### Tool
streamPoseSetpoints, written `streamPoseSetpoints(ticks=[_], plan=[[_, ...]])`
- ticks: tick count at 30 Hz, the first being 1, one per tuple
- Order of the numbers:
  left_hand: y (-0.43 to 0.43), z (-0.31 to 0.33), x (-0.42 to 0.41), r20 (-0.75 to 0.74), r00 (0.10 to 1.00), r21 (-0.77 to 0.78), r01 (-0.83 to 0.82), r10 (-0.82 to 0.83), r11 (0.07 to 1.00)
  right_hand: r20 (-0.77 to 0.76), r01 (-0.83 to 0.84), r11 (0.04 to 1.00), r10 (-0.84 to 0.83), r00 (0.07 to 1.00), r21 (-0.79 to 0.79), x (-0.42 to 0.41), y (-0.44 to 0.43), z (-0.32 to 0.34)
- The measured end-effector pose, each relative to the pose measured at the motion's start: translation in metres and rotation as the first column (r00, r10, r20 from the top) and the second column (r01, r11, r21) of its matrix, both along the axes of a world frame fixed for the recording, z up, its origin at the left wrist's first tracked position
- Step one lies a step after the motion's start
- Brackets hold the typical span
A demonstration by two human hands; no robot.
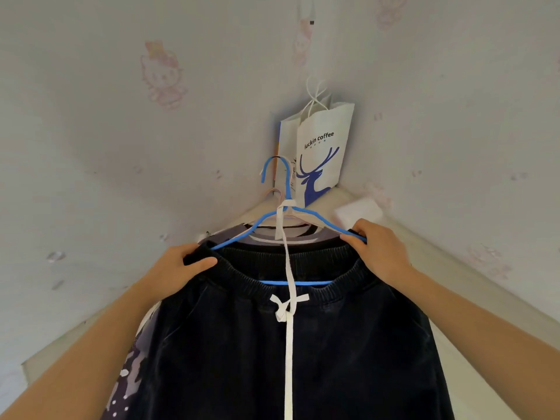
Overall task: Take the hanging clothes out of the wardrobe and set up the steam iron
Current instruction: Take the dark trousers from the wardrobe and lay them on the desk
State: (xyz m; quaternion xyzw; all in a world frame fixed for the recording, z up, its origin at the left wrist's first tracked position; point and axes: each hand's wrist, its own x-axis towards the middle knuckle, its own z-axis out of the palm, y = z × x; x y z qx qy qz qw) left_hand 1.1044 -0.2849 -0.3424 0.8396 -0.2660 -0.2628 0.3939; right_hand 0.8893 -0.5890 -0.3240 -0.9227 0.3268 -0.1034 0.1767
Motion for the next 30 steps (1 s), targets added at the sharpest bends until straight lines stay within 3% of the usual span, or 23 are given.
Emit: streamPoseSetpoints(ticks=[4, 19, 30], plan=[[-0.012, -0.009, 0.018, 0.124, 0.988, -0.049, -0.085, 0.091, 0.995, 0.014, 0.011, 1.000, -0.012, 1.000, 0.029, 0.020, -0.014, -0.009], [-0.081, -0.043, 0.091, 0.330, 0.903, -0.069, -0.268, 0.276, 0.961, -0.043, 0.051, 0.997, -0.049, 0.998, 0.051, 0.112, -0.069, -0.047], [-0.099, -0.108, 0.099, 0.337, 0.904, 0.032, -0.289, 0.262, 0.957, -0.195, 0.121, 0.988, -0.102, 0.976, 0.092, 0.128, -0.081, -0.110]])
